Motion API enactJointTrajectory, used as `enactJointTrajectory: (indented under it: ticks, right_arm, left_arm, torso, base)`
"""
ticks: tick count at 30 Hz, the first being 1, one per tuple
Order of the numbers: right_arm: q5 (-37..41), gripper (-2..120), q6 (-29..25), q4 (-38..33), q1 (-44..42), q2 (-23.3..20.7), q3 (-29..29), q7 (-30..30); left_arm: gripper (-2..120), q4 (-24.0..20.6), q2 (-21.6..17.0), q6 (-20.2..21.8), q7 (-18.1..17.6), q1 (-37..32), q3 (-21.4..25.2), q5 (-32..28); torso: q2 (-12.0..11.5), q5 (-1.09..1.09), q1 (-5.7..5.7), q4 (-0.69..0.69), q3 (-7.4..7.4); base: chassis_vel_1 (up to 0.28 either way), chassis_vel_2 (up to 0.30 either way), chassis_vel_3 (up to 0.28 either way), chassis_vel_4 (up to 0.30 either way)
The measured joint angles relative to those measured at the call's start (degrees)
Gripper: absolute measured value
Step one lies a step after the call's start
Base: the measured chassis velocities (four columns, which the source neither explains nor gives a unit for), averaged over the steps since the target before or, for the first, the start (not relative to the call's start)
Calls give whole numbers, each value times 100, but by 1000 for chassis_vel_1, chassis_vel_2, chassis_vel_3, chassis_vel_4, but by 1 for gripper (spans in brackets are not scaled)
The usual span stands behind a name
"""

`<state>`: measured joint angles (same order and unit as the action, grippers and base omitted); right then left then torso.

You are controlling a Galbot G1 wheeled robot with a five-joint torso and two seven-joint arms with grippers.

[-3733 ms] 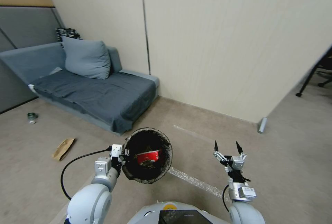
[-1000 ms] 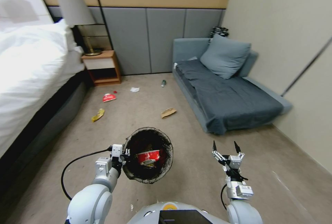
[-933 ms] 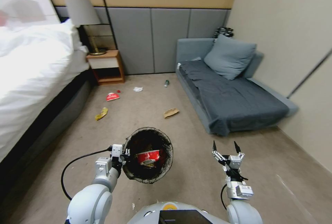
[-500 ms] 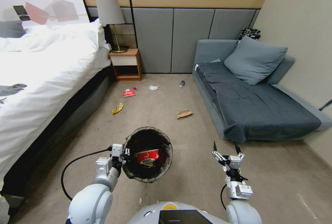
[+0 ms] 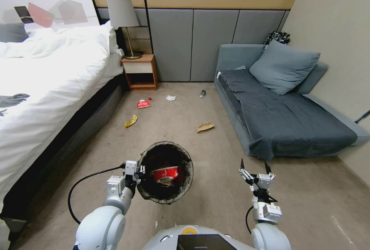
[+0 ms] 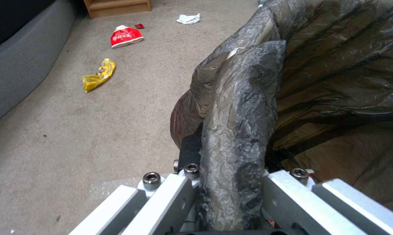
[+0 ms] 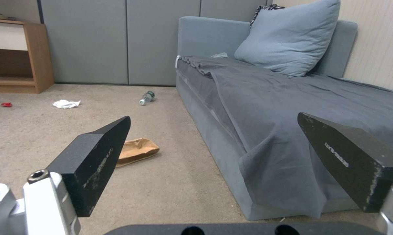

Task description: Pick up the trash bin, then pick up the garbage from the floor and place it into the trash bin.

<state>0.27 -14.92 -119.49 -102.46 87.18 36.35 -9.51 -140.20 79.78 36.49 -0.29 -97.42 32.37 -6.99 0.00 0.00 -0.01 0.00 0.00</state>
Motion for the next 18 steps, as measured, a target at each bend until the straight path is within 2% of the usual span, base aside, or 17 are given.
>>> enactJointTrajectory:
  ticks: [18]
  right_arm:
    - [-2,100,-13,-15,-20,-28,-3,-36]
  left_arm:
    - [1,-70,8,6,5,-29,-1,26]
  torso:
    - [0,0,0,0,0]
  base:
    - [-138,135,139,-141]
